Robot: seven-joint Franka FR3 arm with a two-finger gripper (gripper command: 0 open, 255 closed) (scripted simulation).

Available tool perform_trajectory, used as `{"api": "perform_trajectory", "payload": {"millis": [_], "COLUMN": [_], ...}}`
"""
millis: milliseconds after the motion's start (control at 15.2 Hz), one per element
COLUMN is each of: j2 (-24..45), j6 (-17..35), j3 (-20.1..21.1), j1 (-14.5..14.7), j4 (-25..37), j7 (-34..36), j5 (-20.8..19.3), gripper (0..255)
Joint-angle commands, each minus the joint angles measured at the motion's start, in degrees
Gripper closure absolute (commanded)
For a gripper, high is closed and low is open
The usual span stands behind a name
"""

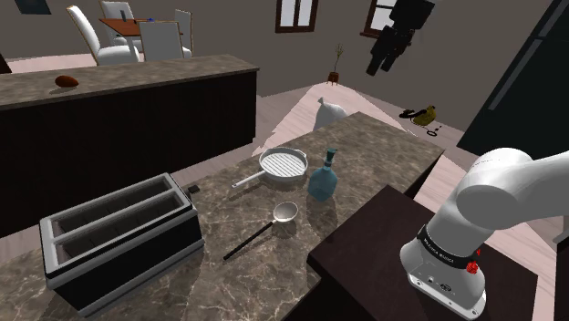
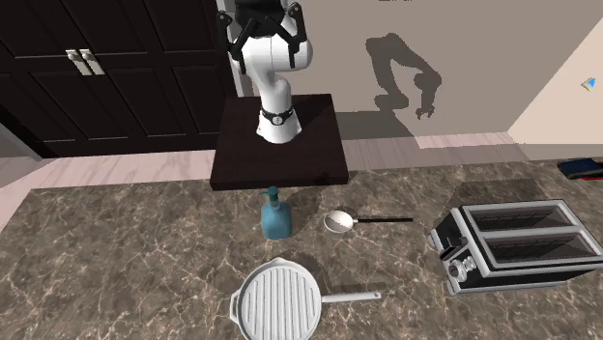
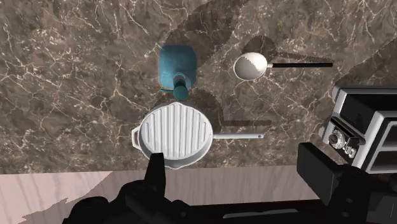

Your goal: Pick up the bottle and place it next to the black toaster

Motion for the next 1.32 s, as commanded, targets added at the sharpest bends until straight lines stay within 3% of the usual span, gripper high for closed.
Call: {"api": "perform_trajectory", "payload": {"millis": [0, 660, 1254], "j2": [0.0, 7.56, 21.46], "j6": [0.0, 17.24, 34.46], "j3": [0.0, -0.4, -1.04], "j1": [0.0, -1.08, -1.75], "j4": [0.0, -12.93, -19.19], "j7": [0.0, 0.21, 0.15], "j5": [0.0, -0.17, 0.12], "gripper": [0, 0, 0]}}
